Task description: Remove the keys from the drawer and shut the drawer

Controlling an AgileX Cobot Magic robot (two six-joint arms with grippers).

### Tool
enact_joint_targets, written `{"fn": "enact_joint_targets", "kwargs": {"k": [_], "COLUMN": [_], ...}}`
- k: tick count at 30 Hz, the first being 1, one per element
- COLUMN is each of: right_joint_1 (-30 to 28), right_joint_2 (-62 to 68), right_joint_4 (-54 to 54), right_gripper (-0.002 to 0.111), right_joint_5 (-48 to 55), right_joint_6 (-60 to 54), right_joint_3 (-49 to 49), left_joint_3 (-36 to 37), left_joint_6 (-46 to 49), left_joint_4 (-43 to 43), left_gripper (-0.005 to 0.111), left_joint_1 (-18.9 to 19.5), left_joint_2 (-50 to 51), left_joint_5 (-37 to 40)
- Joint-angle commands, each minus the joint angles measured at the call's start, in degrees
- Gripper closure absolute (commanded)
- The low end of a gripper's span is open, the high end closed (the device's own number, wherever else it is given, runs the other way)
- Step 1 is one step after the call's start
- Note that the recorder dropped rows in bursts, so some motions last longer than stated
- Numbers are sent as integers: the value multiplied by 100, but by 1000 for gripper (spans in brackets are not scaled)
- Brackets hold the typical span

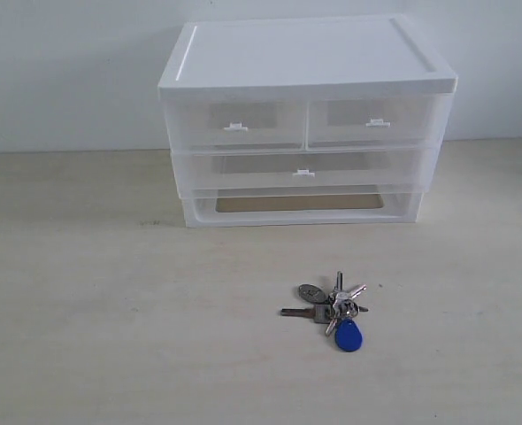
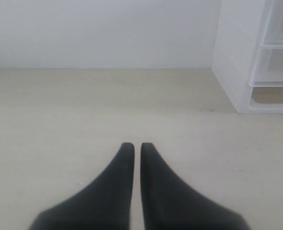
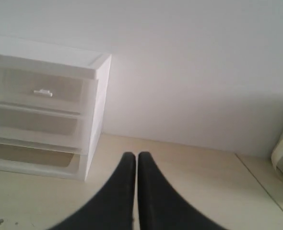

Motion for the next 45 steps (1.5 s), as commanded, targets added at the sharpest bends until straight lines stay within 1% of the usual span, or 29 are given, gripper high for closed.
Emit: {"fn": "enact_joint_targets", "kwargs": {"k": [1, 7, 10, 13, 16, 45], "right_joint_1": [-123, -135, -135, -135, -135, -135], "right_joint_2": [-31, -31, -31, -31, -31, -31], "right_joint_4": [1, 1, -12, -38, -176, -177], "right_gripper": [108, 108, 108, 108, 108, 108], "right_joint_5": [421, 1189, 1633, 1643, 1848, 1860], "right_joint_6": [274, 847, 833, 791, 509, 496], "right_joint_3": [29, 29, 29, 29, 29, 29], "left_joint_3": [23, 23, 23, 23, 23, 23], "left_joint_6": [14, 14, 14, 14, 14, 14], "left_joint_4": [4, 4, 4, 4, 4, 4], "left_gripper": [102, 102, 102, 102, 102, 102], "left_joint_1": [18, 18, 18, 18, 18, 18], "left_joint_2": [-18, -18, -18, -18, -18, -18], "left_joint_5": [4, 4, 4, 4, 4, 4]}}
